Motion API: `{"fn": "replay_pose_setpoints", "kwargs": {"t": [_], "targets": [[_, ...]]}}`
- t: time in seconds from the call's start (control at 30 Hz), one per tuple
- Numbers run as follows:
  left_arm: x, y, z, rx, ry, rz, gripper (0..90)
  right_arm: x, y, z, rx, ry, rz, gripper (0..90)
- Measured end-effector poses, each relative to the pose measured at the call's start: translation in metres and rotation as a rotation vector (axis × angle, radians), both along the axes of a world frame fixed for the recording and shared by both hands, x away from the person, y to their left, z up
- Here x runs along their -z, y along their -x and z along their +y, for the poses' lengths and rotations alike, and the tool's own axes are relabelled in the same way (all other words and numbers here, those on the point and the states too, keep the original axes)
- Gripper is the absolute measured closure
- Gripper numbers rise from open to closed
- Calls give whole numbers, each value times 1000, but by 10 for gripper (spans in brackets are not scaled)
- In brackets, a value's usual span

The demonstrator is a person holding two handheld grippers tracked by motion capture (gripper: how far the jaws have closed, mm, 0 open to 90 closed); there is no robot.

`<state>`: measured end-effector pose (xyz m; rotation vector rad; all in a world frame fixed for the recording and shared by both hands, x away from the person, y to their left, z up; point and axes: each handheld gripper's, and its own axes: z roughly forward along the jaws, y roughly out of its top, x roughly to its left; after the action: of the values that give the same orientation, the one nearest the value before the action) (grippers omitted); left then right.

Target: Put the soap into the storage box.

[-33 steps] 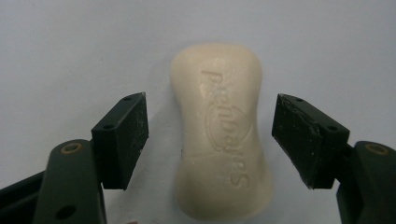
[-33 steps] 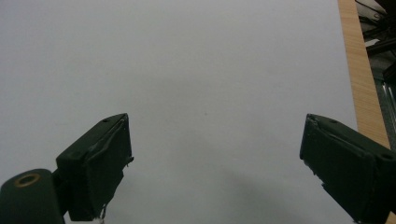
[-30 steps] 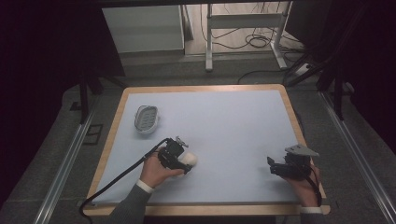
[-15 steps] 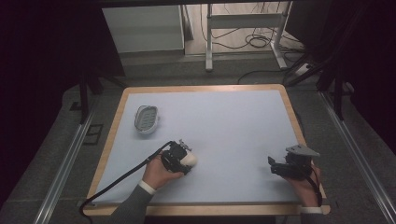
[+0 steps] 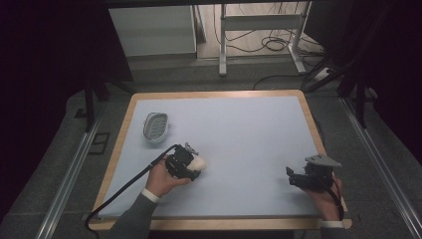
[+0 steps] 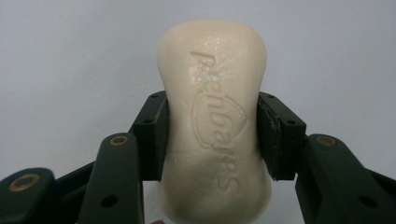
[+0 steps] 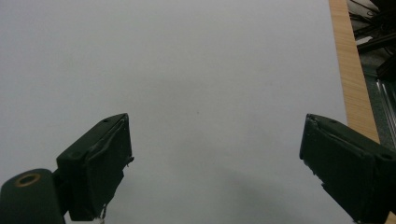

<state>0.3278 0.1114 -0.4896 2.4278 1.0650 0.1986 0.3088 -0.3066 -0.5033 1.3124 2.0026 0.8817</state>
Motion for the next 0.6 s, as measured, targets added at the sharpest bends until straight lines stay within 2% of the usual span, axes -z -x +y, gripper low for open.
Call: {"fn": "replay_pose_setpoints", "kwargs": {"t": [0.6], "targets": [[-14,-4,8,-14,18,-24,496,1,0,0,-2,-5,4,89]]}}
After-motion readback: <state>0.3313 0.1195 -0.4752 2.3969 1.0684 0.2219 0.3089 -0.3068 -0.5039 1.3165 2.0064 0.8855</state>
